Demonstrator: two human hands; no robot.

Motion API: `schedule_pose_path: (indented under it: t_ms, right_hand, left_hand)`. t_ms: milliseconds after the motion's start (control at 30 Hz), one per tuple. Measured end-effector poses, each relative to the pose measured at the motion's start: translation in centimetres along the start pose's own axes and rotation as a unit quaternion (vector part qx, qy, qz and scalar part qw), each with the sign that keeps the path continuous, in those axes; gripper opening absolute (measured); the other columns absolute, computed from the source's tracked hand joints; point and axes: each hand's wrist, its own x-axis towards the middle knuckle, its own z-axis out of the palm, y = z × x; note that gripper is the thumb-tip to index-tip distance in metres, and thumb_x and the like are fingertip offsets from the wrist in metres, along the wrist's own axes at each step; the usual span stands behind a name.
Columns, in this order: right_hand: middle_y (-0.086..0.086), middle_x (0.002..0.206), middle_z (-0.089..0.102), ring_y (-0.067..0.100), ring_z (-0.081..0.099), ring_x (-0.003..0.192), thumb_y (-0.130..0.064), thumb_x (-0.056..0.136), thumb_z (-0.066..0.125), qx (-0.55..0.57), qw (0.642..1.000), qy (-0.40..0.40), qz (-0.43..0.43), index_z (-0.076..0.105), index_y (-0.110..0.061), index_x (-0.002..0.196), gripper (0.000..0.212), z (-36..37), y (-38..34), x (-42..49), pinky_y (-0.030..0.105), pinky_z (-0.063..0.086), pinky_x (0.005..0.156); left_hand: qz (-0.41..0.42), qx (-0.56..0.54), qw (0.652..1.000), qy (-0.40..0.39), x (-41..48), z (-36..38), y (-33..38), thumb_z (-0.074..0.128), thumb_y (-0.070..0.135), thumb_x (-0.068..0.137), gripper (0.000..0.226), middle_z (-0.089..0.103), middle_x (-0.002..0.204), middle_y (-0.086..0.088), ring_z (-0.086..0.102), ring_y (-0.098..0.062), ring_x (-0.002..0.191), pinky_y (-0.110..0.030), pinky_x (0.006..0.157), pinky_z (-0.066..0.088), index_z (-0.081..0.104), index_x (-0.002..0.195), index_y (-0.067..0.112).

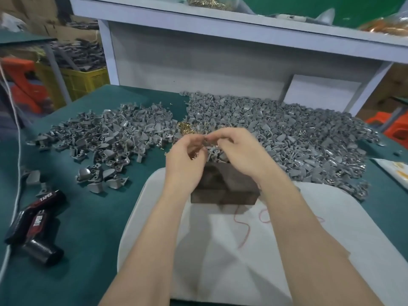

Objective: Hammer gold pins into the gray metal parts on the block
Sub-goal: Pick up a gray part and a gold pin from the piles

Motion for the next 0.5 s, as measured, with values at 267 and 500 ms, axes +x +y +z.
schedule_pose_path:
  t_ms: [267, 500]
  right_hand:
    - [0.001, 0.096, 0.067, 0.015, 0.066, 0.093, 0.002, 0.094, 0.040, 0.216, 0.975, 0.043, 0.036, 0.058, -0.013, 0.104, 0.026, 2.1, -0.6, 1.3, 0.038, 0.052, 0.091]
    - [0.005, 0.110, 0.066, 0.023, 0.061, 0.096, -0.008, 0.087, 0.055, -0.187, 0.980, -0.046, 0.046, 0.068, -0.017, 0.105, 0.025, 6.9, -0.1, 5.3, 0.033, 0.050, 0.087]
  left_hand:
    - [-0.102, -0.067, 0.985, 0.122, 0.6, -0.9, -0.8, 0.070, 0.017, 0.083, 0.016, 0.064, 0.090, -0.002, 0.063, -0.025, 0.096, -0.040, 0.092, 0.049, 0.055, 0.080, 0.024]
    - [-0.127, -0.213, 0.932, 0.266, 1.3, -2.5, -1.2, 0.062, 0.007, 0.089, 0.014, 0.064, 0.094, -0.002, 0.062, -0.014, 0.091, -0.021, 0.083, 0.049, 0.061, 0.088, 0.021]
